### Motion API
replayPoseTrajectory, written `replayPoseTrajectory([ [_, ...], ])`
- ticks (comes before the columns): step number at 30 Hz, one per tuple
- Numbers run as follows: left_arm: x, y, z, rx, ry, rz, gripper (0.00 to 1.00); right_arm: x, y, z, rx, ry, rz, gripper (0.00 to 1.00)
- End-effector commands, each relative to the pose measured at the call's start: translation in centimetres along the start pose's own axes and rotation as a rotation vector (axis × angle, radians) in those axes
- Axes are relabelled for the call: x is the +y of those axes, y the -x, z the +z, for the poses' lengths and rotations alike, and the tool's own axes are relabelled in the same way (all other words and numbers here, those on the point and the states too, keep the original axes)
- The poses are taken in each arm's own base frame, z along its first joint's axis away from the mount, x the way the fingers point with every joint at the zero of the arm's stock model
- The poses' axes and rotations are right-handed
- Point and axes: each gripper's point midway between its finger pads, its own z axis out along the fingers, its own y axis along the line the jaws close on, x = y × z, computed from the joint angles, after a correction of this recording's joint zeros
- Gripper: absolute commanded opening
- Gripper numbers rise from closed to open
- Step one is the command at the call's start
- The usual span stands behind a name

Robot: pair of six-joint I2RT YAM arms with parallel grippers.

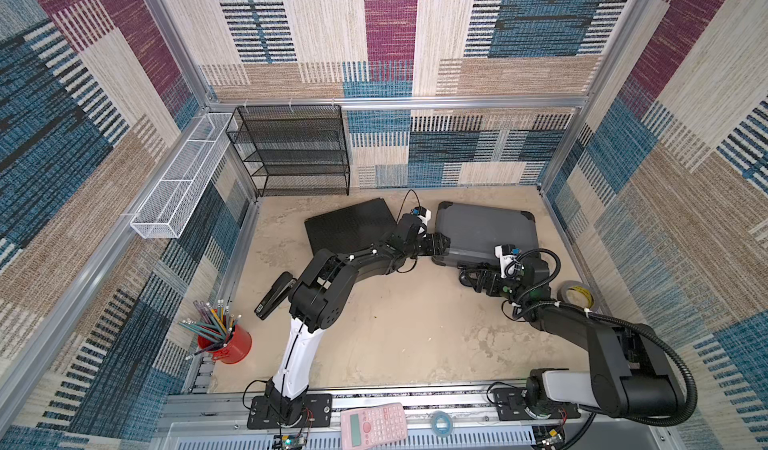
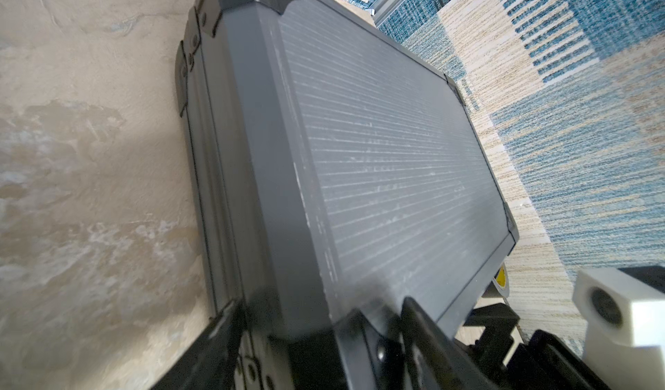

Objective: Open the poker set cases
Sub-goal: Open the fastener on the poker set case.

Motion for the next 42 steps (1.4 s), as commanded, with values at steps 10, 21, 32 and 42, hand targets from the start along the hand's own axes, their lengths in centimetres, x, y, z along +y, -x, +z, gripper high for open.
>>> replayPoseTrajectory([
  [10,3.9,-5.8,-0.3,0.191,0.131,-0.064,0.69,-0.9,2.3,-0.6,-0.064,-0.108,0.026,1.0],
  [21,3.9,-5.5,-0.5,0.174,0.109,-0.078,0.69,-1.1,4.0,-2.9,-0.155,-0.199,-0.029,0.99],
  [32,3.3,-5.0,-0.3,0.127,0.021,-0.134,0.69,-3.4,7.1,-5.4,-0.257,-0.374,-0.063,0.99],
  [42,2.3,-4.0,-0.5,0.09,-0.021,-0.133,0.72,-5.7,9.2,-8.9,-0.364,-0.442,0.001,0.99],
])
